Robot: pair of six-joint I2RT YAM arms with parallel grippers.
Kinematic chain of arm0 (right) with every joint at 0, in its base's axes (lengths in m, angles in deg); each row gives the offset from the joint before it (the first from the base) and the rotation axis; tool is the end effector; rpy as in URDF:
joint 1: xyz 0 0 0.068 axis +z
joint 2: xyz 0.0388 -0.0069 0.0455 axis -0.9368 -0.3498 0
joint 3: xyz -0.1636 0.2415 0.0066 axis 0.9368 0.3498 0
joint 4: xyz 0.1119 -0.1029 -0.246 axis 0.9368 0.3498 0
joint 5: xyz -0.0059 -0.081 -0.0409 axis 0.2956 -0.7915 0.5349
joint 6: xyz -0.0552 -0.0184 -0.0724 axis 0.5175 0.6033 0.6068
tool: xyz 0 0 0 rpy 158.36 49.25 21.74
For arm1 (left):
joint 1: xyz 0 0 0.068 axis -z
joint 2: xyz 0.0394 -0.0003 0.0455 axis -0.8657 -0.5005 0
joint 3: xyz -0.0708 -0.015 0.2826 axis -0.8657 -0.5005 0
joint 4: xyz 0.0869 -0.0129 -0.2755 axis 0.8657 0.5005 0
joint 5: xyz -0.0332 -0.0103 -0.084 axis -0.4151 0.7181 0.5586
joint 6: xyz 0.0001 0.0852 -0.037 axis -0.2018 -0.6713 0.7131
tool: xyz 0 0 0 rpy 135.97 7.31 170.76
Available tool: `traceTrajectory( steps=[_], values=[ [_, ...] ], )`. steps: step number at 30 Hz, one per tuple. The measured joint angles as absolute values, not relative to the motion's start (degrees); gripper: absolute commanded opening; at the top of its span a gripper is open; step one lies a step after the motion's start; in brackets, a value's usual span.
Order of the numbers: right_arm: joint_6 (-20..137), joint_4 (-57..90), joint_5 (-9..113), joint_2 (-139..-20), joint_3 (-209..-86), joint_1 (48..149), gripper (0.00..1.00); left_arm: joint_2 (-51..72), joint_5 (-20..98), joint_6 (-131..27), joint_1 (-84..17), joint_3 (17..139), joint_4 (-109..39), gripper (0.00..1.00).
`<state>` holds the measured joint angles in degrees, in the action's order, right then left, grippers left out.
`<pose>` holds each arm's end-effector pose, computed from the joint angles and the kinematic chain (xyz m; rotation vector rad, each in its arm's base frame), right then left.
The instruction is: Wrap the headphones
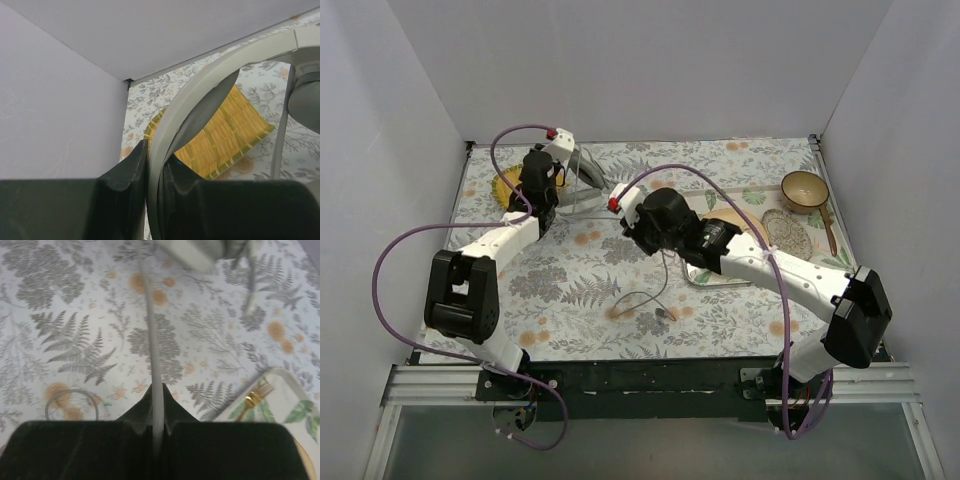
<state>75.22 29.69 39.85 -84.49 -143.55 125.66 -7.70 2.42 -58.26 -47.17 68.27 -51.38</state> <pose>0.2383 0.3443 0.3115 -1.0997 1.7773 0.4190 0.4445 -0.0602 0.2782 -0.2340 1.7441 0.2133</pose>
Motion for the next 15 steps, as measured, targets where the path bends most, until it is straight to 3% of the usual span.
traceTrajectory(
  steps=[8, 15],
  values=[
    [78.7, 34.5, 32.4, -84.5, -150.0, 116.4, 0.01, 2.2, 8.8, -65.1, -41.2, 58.3, -47.6, 0.00],
    [81.4, 34.9, 38.6, -85.1, -153.2, 108.0, 0.01, 8.0, 16.8, -60.9, -35.9, 60.8, -32.4, 0.00]
  ],
)
